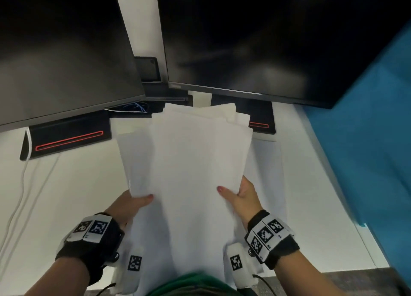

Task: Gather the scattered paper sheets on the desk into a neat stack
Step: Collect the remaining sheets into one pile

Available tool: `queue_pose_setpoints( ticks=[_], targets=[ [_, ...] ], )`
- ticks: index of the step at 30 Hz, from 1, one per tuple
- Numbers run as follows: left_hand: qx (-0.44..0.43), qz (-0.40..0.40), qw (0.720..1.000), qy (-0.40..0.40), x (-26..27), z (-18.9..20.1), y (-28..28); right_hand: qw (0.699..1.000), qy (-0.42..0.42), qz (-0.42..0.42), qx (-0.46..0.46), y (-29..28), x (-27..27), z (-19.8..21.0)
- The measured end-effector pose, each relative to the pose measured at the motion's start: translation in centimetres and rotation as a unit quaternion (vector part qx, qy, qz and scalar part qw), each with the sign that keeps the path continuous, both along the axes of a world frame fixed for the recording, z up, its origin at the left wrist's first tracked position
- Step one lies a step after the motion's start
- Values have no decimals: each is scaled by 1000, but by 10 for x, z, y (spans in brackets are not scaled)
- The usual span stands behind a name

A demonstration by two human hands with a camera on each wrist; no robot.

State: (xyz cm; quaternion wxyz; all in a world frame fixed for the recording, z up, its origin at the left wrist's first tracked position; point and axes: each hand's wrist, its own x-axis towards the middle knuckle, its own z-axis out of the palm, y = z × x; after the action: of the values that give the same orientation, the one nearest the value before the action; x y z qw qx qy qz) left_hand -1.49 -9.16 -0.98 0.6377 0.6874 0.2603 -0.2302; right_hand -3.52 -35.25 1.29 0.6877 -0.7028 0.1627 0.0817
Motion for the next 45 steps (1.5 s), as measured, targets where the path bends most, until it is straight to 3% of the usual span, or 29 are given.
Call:
queue_pose_setpoints(
  ticks=[4,7,9,12,13,17,22,25,30,35,40,45],
  targets=[
    [34,64,997,-35,-8,-11,4,992,41,86,-81,-4,4,0],
    [44,127,991,-29,-15,-22,15,981,55,-60,-177,-31,12,-12],
    [60,154,986,-28,-18,-25,25,945,102,-163,-266,-58,16,-18],
    [46,181,982,-27,-20,-25,37,888,229,-213,-337,-86,16,-15],
    [36,186,982,-21,-19,-25,38,888,239,-209,-333,-89,16,-13],
    [6,187,982,-5,-16,-21,33,936,171,-131,-278,-66,21,-11],
    [-23,184,982,13,-16,-22,32,959,155,-89,-222,-27,29,-9],
    [-27,183,983,20,-14,-21,42,955,152,-74,-243,-10,32,-7],
    [-36,164,986,12,-1,-12,65,924,195,-20,-328,19,39,-8],
    [-26,165,985,34,12,-14,83,920,222,25,-322,30,51,-12],
    [-24,133,990,49,27,-18,101,938,190,-33,-287,34,66,-8],
    [-11,105,994,33,36,-24,104,950,175,8,-258,51,57,-13]
  ],
)
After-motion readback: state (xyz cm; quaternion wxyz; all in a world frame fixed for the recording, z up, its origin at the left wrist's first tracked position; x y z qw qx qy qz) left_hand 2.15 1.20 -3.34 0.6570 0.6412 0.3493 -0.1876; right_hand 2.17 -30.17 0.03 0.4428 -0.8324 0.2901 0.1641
